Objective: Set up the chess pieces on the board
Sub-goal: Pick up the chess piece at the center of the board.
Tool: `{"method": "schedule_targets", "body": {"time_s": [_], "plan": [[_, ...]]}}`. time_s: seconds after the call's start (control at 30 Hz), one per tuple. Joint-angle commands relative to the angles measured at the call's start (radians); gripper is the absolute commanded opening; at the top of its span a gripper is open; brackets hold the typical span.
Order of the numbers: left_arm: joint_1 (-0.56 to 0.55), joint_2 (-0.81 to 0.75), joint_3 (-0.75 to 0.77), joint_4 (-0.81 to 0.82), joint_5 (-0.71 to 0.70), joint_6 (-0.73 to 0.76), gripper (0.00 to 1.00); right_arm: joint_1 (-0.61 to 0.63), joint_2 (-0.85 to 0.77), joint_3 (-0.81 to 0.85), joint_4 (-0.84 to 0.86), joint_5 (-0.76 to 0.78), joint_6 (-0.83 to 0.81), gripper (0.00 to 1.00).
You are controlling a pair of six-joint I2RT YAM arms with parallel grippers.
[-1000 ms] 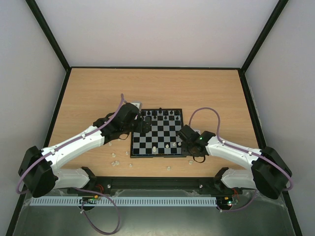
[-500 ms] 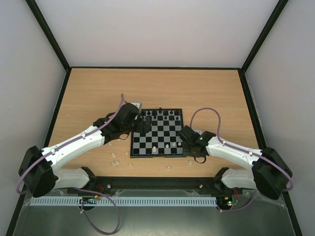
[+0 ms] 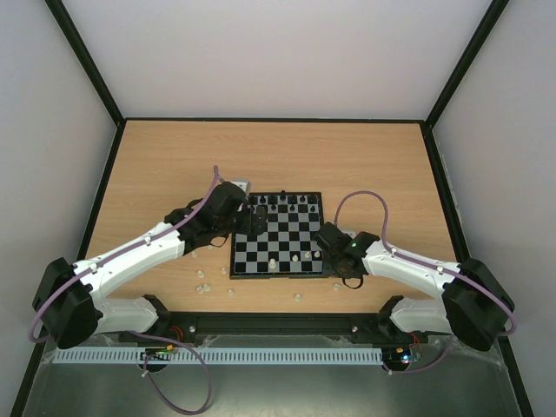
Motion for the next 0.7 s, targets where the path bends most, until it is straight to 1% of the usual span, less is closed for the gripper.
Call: {"method": "schedule_targets", "body": {"time_s": [0.0, 0.13, 0.37, 0.5, 0.67], "plan": [[-0.005, -0.003, 0.032, -0.014, -0.013, 0.005, 0.99, -0.002, 0.012, -0.009, -0.025, 0.003, -0.001, 0.06], [-0.006, -0.002, 0.033, -0.013, -0.013, 0.005, 0.99, 0.002, -0.011, 0.011, -0.036, -0.002, -0.005, 0.04], [-0.005, -0.014, 0.035, -0.02, -0.032, 0.001, 1.0, 0.059, -0.031, 0.191, -0.143, 0.054, -0.017, 0.04], [-0.003, -0.029, 0.036, -0.028, -0.059, -0.005, 1.0, 0.106, 0.022, 0.28, -0.143, 0.047, -0.042, 0.04], [0.007, -0.059, 0.03, -0.04, -0.089, -0.025, 0.99, 0.145, 0.131, 0.376, -0.113, 0.017, -0.093, 0.04]]}}
